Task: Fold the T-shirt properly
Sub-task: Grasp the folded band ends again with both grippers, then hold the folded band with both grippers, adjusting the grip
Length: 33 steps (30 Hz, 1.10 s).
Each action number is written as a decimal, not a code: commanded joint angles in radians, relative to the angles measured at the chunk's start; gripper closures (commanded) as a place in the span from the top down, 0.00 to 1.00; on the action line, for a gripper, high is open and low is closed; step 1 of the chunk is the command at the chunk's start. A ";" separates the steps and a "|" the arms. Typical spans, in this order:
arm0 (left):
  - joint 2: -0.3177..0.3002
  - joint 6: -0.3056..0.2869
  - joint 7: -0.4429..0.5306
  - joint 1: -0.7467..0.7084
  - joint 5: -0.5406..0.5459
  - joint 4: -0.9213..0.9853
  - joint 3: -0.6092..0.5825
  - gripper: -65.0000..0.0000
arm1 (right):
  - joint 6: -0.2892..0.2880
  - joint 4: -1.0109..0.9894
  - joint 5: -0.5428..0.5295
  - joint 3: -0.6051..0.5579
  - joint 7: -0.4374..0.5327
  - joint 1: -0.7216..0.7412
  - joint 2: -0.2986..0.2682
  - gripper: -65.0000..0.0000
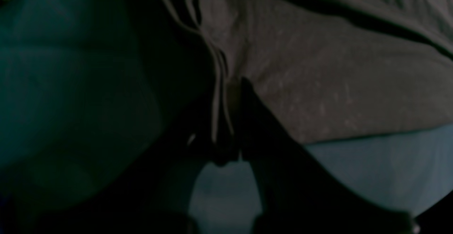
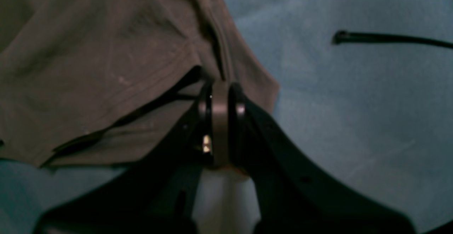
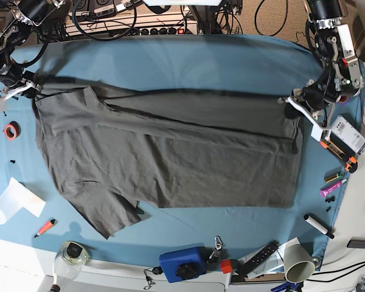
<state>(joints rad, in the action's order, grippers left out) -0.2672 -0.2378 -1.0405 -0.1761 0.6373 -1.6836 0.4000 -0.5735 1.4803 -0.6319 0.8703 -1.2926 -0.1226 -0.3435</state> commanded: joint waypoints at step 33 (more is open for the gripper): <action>-0.030 0.007 0.016 -0.002 -0.055 -0.056 0.004 0.00 | -0.024 0.056 -0.207 0.024 -0.084 0.008 -0.121 0.34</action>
<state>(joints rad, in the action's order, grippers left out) -0.2802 -0.2348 -1.0328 -0.1852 0.5877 -1.7252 0.3985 -0.5987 1.5208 -0.8219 0.8856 -1.3853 -0.1188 -0.4412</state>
